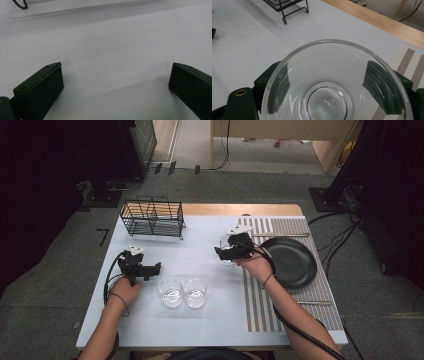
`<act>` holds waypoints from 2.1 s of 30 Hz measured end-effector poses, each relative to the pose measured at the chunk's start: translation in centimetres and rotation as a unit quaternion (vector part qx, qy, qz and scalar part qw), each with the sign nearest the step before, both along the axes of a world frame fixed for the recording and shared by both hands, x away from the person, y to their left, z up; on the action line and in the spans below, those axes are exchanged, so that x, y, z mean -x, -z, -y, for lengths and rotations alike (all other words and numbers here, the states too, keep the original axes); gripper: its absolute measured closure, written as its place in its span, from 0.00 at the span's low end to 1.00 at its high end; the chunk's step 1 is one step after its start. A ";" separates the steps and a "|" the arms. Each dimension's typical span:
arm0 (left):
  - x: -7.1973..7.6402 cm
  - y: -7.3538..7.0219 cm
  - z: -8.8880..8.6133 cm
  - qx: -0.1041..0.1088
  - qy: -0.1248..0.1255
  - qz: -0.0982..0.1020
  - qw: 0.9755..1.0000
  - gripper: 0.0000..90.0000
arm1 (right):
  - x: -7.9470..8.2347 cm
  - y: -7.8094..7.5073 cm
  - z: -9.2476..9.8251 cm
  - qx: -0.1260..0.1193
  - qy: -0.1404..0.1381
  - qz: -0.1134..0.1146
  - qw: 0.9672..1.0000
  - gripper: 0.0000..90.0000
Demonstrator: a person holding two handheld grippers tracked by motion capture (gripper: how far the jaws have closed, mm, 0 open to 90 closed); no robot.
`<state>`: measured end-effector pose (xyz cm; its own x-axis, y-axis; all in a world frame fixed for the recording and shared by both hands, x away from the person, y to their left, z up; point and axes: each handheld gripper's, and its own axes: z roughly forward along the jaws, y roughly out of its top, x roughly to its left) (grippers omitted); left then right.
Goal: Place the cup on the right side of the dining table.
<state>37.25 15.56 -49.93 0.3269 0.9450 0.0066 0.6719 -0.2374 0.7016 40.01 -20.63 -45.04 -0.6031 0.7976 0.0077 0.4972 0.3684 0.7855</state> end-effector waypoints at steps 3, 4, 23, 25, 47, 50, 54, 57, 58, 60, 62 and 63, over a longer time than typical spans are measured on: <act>0.0 0.0 0.0 0.000 0.000 0.000 1.000 0.00 | -0.1 0.0 0.1 0.001 0.002 0.000 1.000 0.21; 0.0 0.0 0.0 0.000 0.000 0.000 1.000 0.00 | -0.1 0.1 0.2 0.002 0.002 0.001 1.000 0.21; 0.0 0.0 0.0 -0.001 -0.001 0.001 1.000 0.00 | -0.8 0.1 0.4 0.000 0.018 0.007 1.000 0.21; 0.0 0.0 0.0 -0.001 -0.001 0.000 1.000 0.00 | -0.8 0.1 0.5 -0.001 0.020 0.007 1.000 0.21; 0.0 0.0 0.0 -0.001 -0.001 0.001 1.000 0.00 | -1.7 0.3 1.4 -0.008 0.046 0.006 0.999 0.21; 0.1 0.0 0.0 -0.001 -0.001 0.001 1.000 0.00 | -1.8 0.4 1.5 -0.007 0.049 0.008 0.999 0.21; 0.1 0.0 0.0 -0.001 -0.001 0.001 1.000 0.00 | -1.8 0.4 1.7 -0.007 0.050 0.009 0.999 0.21; 0.0 0.0 0.0 -0.001 -0.001 0.001 1.000 0.00 | -1.9 0.4 1.7 -0.006 0.052 0.010 0.999 0.21; 0.1 0.0 0.0 -0.001 -0.001 0.001 1.000 0.00 | -1.9 0.4 1.8 -0.006 0.053 0.009 0.999 0.21; 0.1 0.0 0.0 -0.001 -0.001 0.001 1.000 0.00 | -1.9 0.4 1.8 -0.007 0.055 0.008 0.998 0.21; 0.1 0.0 0.0 -0.001 -0.001 0.001 1.000 0.00 | -1.9 0.4 1.9 -0.007 0.055 0.010 0.998 0.21; 0.1 0.0 0.0 -0.001 -0.001 0.001 1.000 0.00 | -1.9 0.4 2.0 -0.007 0.057 0.010 0.998 0.21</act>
